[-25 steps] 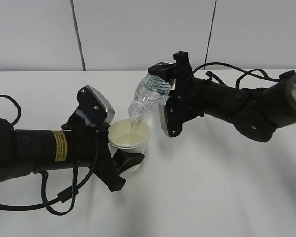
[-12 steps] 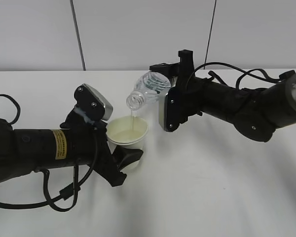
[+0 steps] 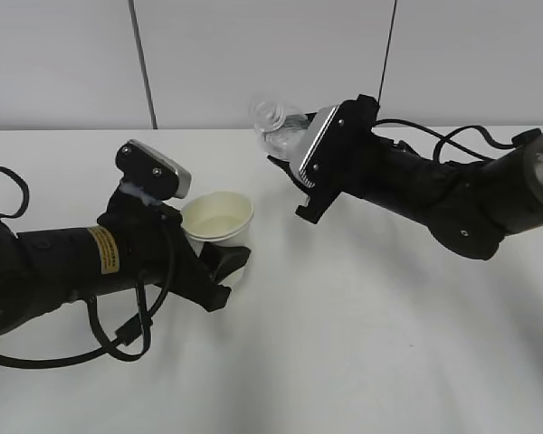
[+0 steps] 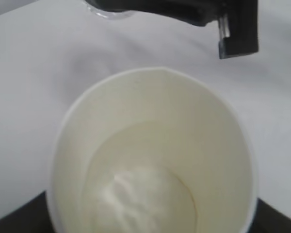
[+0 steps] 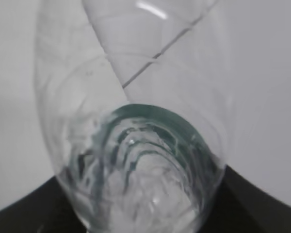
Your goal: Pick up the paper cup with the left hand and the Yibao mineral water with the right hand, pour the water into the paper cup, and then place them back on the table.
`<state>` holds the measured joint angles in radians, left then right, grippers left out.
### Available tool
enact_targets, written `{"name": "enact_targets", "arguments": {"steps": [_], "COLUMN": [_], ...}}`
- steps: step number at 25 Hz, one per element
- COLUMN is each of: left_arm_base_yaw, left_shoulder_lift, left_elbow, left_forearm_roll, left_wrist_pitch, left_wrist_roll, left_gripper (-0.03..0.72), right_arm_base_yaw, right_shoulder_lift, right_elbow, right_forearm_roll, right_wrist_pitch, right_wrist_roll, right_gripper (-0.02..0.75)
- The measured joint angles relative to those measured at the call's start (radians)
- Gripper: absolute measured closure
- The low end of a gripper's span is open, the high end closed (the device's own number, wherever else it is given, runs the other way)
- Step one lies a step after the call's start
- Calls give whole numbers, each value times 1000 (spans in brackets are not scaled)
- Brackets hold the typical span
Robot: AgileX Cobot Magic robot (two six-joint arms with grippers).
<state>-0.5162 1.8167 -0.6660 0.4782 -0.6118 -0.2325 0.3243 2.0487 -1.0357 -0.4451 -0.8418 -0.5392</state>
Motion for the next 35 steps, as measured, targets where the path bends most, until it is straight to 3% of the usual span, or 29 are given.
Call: {"name": "enact_targets", "arguments": {"steps": [9,20,30,35], "left_arm_base_yaw": [114,266,283,283], "left_shoulder_lift": [0,0,101,149], "left_elbow": [0,-25,-72,-75], "left_forearm_roll": [-61,-83,-84,-100], "left_wrist_pitch": [-32,-74,-109,-164], "left_wrist_roll": [22,27,54,67], "left_gripper": [255,255,255,255], "right_arm_base_yaw": [0,0,0,0], "right_shoulder_lift": [0,0,0,-11], "right_elbow": [0,14,14,22], "right_forearm_roll": [79,89,100,108], "right_wrist_pitch": [-19,-34,-31,77], "right_wrist_roll": [433,634,667,674], "right_gripper": [305,305,305,305]}}
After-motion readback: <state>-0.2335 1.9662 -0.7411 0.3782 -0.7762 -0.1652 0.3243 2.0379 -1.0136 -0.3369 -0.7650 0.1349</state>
